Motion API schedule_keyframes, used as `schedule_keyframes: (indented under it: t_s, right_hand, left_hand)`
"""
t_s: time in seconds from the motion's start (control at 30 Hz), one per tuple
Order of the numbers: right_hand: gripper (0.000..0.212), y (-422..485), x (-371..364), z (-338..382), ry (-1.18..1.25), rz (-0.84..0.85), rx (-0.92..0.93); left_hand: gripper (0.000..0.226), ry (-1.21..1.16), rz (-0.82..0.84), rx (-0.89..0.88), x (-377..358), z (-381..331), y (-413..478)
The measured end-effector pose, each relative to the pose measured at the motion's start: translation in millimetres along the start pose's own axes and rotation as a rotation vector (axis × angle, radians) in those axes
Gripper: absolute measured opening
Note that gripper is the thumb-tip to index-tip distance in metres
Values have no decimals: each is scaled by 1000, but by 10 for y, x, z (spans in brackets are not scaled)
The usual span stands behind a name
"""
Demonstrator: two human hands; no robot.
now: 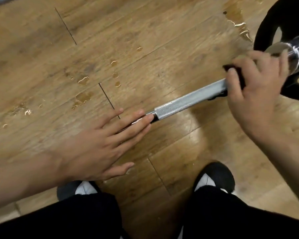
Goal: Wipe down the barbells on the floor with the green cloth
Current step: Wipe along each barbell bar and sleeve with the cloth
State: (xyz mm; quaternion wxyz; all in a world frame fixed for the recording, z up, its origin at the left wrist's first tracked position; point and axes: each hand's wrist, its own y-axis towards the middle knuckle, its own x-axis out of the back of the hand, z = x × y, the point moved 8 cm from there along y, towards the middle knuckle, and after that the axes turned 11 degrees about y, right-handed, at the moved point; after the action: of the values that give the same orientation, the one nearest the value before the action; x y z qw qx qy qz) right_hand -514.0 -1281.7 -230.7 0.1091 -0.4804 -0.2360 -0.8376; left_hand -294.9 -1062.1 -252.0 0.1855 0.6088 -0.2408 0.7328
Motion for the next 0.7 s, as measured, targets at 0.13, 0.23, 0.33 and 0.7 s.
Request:
schedule_keyframes:
  t_s: [0.13, 0.23, 0.33, 0.7]
  right_hand:
    - [21, -196, -163, 617, 78, -11, -110]
    - [22, -639, -482, 1330, 177, 205, 312]
    - [29, -469, -318, 819, 81, 194, 431]
    - [23, -695, -387, 1262, 208, 265, 466]
  left_hand:
    - [87, 4, -9, 17, 12, -80, 14]
    - [88, -27, -39, 29, 38, -113, -3]
    - [92, -43, -43, 62, 42, -106, 2]
    - [104, -85, -64, 80, 100, -257, 13]
